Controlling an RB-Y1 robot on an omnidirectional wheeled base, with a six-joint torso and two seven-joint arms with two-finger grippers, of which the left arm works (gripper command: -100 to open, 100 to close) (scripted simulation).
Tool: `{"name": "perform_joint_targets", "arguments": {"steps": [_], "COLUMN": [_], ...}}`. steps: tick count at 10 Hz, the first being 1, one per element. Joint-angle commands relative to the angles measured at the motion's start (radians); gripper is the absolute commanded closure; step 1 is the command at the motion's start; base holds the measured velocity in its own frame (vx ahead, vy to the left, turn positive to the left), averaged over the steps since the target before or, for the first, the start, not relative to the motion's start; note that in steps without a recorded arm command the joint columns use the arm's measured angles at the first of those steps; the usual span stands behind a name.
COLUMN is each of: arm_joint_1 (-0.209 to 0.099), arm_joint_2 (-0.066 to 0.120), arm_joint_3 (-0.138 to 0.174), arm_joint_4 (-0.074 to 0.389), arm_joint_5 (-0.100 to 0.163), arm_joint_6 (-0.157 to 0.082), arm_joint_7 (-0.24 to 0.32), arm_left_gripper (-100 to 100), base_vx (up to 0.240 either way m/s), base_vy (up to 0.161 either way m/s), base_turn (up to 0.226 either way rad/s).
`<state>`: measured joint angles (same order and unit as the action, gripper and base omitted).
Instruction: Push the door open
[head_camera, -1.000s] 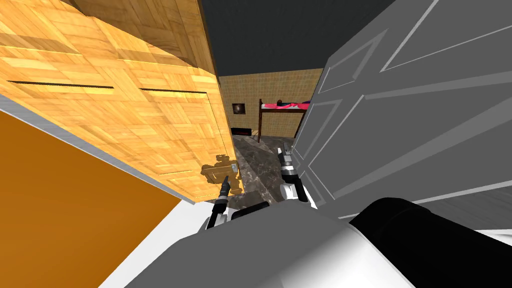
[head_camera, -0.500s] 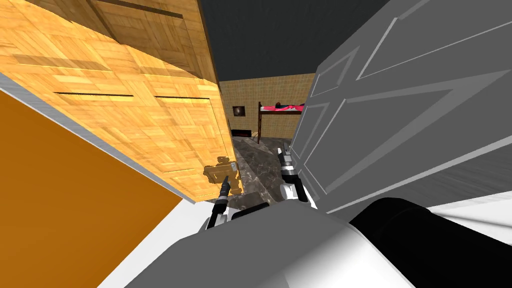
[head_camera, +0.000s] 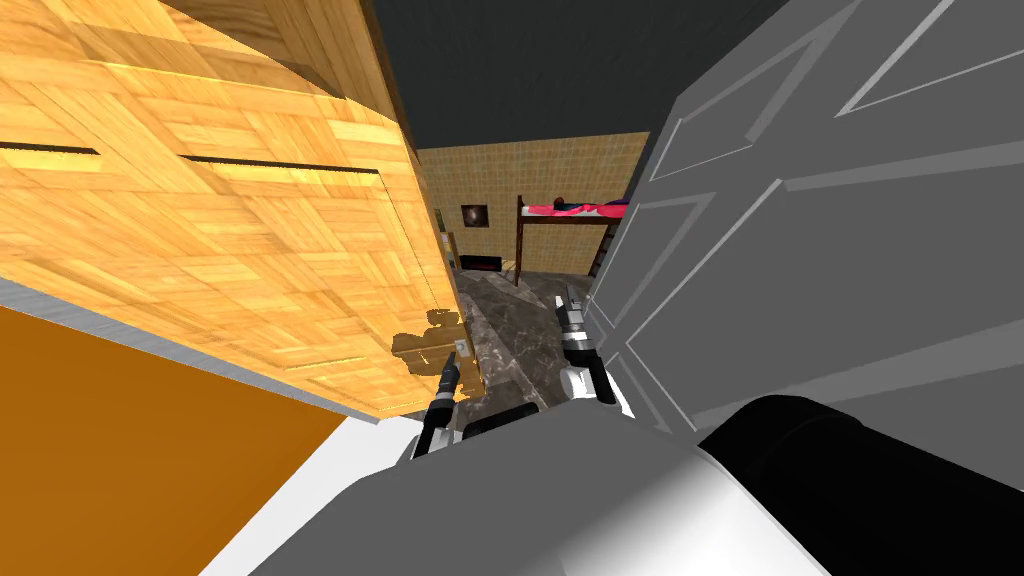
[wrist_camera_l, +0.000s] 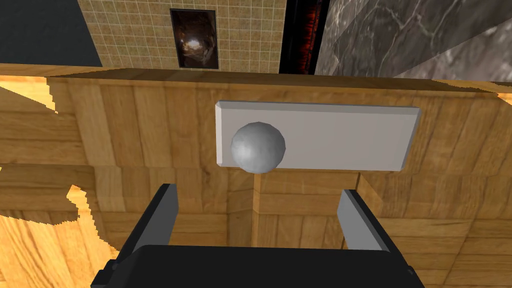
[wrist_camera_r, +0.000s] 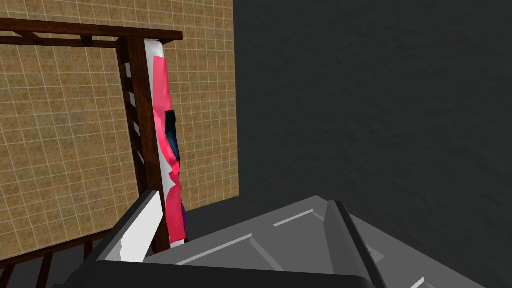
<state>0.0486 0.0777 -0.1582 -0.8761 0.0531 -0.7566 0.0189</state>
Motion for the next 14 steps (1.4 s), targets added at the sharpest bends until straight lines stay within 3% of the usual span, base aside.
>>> {"name": "perform_joint_targets", "arguments": {"steps": [1,4,5,10,14], "arm_joint_1": [-0.002,-0.003,-0.003,-0.003,-0.008], "arm_joint_2": [-0.003,-0.007,-0.007,-0.007,0.007], "arm_joint_3": [0.004,0.007,0.007,0.007,0.047], "arm_joint_4": [0.005,0.009,0.009,0.009,0.019], "arm_joint_5": [0.001,0.002,0.002,0.002,0.019], "arm_joint_6": [-0.006,-0.010,-0.010,-0.010,-0.005], "arm_joint_7": [-0.002,-0.004,-0.004,-0.004,-0.016], "arm_left_gripper": [-100,-100,100,100,100], "base_vx": [0.189,0.161,-0.023,-0.016,0.156], "base_vy": [-0.017,-0.017,-0.001,0.002,-0.061], "base_turn": [-0.026,-0.013,0.005,-0.003,0.044]}}
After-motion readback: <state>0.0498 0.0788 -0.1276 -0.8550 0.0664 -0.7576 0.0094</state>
